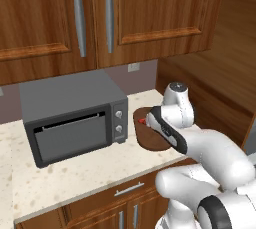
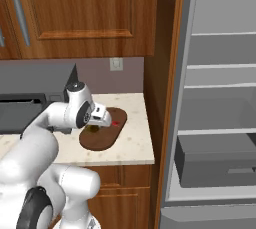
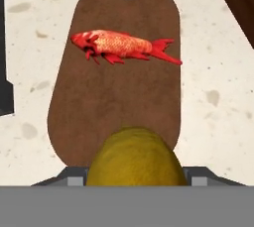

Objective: Retrieve a lemon from the fridge and place it on the cutting board with the fish.

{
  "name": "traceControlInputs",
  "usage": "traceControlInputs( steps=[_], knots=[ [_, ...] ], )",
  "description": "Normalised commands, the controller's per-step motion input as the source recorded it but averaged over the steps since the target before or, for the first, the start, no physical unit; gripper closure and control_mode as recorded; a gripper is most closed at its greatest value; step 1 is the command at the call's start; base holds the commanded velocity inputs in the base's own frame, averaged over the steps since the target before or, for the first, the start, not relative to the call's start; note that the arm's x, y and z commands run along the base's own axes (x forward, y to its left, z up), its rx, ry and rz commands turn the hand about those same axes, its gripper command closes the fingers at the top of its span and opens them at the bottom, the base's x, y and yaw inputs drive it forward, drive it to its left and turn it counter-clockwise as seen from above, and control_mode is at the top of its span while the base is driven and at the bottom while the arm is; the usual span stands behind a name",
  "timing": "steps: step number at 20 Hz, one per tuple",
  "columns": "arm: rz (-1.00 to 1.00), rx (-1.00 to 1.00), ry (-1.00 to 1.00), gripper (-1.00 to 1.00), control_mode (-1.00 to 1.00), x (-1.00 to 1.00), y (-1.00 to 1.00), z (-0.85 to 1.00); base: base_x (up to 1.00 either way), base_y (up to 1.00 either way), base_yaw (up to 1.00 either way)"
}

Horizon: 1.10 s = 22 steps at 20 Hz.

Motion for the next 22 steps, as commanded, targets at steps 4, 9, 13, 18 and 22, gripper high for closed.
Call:
traceControlInputs(
  steps=[4, 9, 13, 18, 22],
  knots=[
    [0.04, -0.01, -0.03, 1.0, -1.0, 0.43, 0.0, -0.34, 0.0, 0.0, 0.0],
    [0.02, -0.01, -0.03, 1.0, -1.0, 0.37, 0.0, -0.32, 0.0, 0.0, 0.0],
    [0.0, -0.02, -0.03, 1.0, -1.0, 0.25, 0.0, -0.36, 0.0, 0.0, 0.0],
    [0.0, 0.0, 0.0, 1.0, -1.0, 0.28, 0.0, -0.31, 0.0, 0.0, 0.0],
    [0.0, 0.0, -0.01, 1.0, -1.0, 0.2, 0.0, -0.12, 0.0, 0.0, 0.0]
  ],
)
